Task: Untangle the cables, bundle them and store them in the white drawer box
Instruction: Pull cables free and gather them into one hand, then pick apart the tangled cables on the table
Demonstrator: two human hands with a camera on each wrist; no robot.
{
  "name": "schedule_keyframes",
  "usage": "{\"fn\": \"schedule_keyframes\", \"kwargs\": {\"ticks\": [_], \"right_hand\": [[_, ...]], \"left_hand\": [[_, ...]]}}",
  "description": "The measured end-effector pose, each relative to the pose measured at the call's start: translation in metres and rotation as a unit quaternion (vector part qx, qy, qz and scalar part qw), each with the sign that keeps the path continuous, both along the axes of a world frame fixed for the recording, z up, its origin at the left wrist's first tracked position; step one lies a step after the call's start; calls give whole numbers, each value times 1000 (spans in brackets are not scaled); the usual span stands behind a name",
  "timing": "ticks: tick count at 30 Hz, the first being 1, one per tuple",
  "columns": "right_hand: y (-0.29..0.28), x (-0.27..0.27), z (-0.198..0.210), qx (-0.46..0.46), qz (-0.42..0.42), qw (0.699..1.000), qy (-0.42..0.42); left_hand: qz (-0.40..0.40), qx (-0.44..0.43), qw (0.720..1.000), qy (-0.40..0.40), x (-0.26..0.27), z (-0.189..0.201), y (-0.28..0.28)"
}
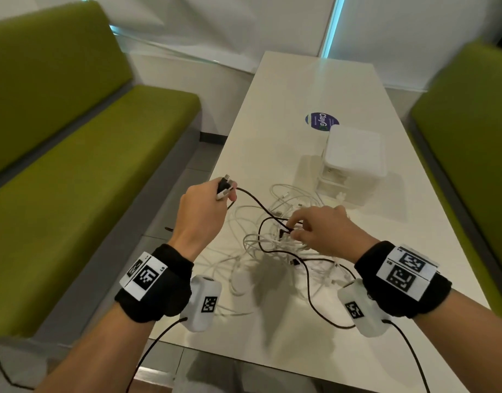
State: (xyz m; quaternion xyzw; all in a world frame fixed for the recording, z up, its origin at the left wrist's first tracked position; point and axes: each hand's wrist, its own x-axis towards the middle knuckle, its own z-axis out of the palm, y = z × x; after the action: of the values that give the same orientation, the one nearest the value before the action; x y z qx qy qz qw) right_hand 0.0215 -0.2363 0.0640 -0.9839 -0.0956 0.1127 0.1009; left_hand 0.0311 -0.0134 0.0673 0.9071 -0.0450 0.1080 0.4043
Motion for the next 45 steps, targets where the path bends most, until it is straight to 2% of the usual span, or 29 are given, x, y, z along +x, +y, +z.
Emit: {"fn": "schedule_keyframes", "kwargs": {"ticks": [3, 7, 10, 16, 19, 25, 28, 31, 34, 36, 40, 45], "right_hand": [[-4, 2, -1, -26, -2, 999, 25], [-8, -1, -10, -34, -14, 999, 15], [-10, -3, -13, -44, -24, 998, 31], [-1, 0, -17, -54, -14, 998, -24], [11, 2, -14, -58, -4, 996, -61], [26, -1, -16, -92, 30, 992, -75], [31, -2, -15, -114, 33, 989, -87], [28, -1, -18, -67, 29, 987, -144], [26, -3, -14, -11, 21, 983, -180], [27, -5, -8, 20, 18, 985, -168], [25, -6, 0, 52, 20, 990, -132], [14, -12, 12, 103, 18, 986, -127]], "left_hand": [[11, -37, 999, -31, -6, 0, -3], [25, -90, 994, -49, -3, -3, 2], [54, -97, 993, -48, 5, 0, 18], [90, -19, 995, -25, 24, 4, 63], [129, 10, 991, -14, 33, -2, 92], [196, 66, 978, 34, 40, -25, 138], [184, 51, 981, 43, 39, -37, 149], [185, 9, 982, 35, 37, -35, 153], [177, -98, 979, 37, 34, -25, 146], [150, -148, 977, 25, 32, -16, 138], [68, -169, 983, 8, 29, -10, 117], [-9, -183, 982, 54, 25, -11, 74]]}}
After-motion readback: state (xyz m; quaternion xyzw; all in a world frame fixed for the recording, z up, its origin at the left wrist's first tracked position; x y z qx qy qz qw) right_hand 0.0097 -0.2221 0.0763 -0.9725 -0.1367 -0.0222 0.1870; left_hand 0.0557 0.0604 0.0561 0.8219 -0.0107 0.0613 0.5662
